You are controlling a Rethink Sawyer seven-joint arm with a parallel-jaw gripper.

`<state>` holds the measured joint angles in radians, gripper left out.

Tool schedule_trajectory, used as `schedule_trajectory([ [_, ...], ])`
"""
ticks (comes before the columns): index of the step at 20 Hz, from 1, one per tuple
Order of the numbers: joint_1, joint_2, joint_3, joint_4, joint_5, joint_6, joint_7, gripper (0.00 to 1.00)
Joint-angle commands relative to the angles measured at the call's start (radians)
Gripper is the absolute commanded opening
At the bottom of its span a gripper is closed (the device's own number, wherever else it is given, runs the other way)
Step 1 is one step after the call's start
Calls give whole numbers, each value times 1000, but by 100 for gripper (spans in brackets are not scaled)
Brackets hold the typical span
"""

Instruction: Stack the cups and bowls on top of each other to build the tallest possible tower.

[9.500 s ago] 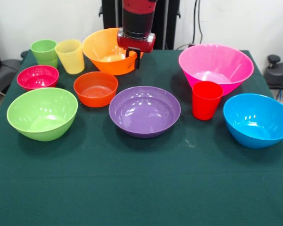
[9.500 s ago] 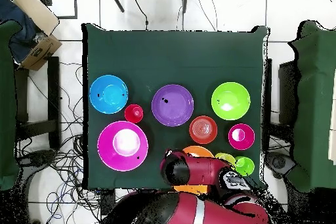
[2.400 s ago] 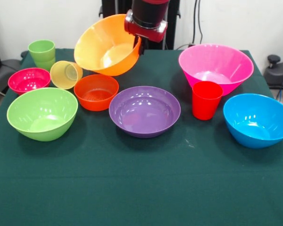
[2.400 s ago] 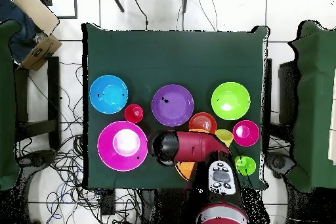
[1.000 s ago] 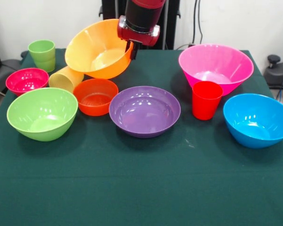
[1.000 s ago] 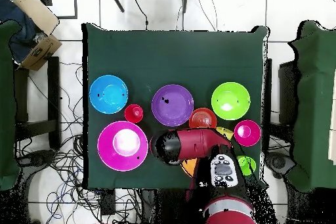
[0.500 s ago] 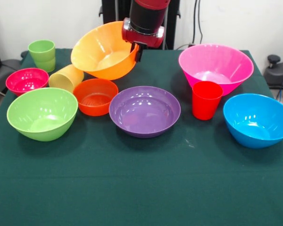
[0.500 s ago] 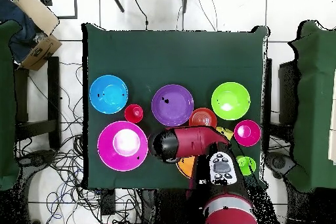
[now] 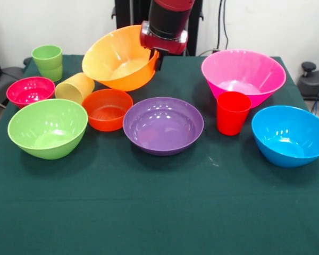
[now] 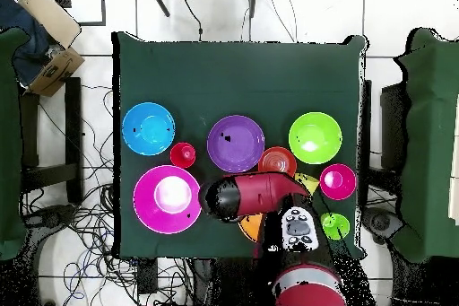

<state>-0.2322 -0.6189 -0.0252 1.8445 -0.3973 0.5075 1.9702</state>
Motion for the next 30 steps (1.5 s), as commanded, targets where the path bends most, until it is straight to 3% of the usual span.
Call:
schedule_trajectory([
  [1, 64, 50, 31, -4, -39, -195, 130, 0],
  [6, 101, 52, 4, 33, -28, -247, 138, 0],
  [12, 62, -24, 57, 72, 27, -128, 59, 0],
  [20, 33, -77, 95, 38, 79, 58, -12, 0],
  [30, 43, -104, 99, 19, 101, 143, -8, 0],
])
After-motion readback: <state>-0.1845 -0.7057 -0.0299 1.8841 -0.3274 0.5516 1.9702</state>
